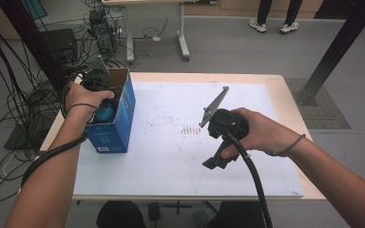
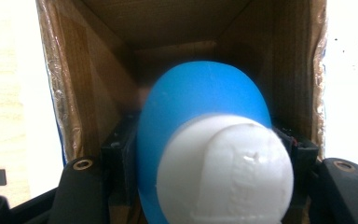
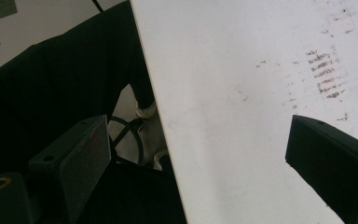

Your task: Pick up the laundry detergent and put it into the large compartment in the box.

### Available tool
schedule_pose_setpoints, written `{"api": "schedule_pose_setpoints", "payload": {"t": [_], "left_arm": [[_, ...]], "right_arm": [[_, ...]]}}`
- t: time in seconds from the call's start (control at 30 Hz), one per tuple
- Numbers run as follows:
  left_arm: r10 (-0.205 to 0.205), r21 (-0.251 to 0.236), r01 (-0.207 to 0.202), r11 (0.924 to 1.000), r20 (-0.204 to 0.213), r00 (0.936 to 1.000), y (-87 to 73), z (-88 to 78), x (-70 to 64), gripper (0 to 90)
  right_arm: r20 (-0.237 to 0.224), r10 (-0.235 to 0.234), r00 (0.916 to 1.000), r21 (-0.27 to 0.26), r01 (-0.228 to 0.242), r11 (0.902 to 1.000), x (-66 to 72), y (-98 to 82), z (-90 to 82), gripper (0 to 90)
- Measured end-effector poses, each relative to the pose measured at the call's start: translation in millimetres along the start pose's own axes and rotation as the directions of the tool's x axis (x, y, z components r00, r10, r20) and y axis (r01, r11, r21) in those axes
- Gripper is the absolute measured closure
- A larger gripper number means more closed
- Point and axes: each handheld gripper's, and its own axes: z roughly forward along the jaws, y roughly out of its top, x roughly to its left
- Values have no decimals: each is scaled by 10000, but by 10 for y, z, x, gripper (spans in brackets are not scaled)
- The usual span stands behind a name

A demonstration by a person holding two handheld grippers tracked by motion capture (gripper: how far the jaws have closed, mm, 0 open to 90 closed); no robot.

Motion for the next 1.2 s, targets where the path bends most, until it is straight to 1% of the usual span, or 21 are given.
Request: {"api": "schedule_pose_setpoints", "payload": {"t": [0.73,1.07,1.2], "left_arm": [[-8,-58,8,10000,-16,10000,-8,0,-6,375],[-40,38,40,10000,-35,10000,-5,2,-14,372],[-118,86,119,9999,-112,9999,-1,7,-8,333]], "right_arm": [[27,-19,10000,0,19,10000,-1,-2,-5,63],[6,-7,10000,-27,7,10000,-2,2,1,63],[-13,-4,10000,-28,4,10000,-6,-1,3,63]]}}
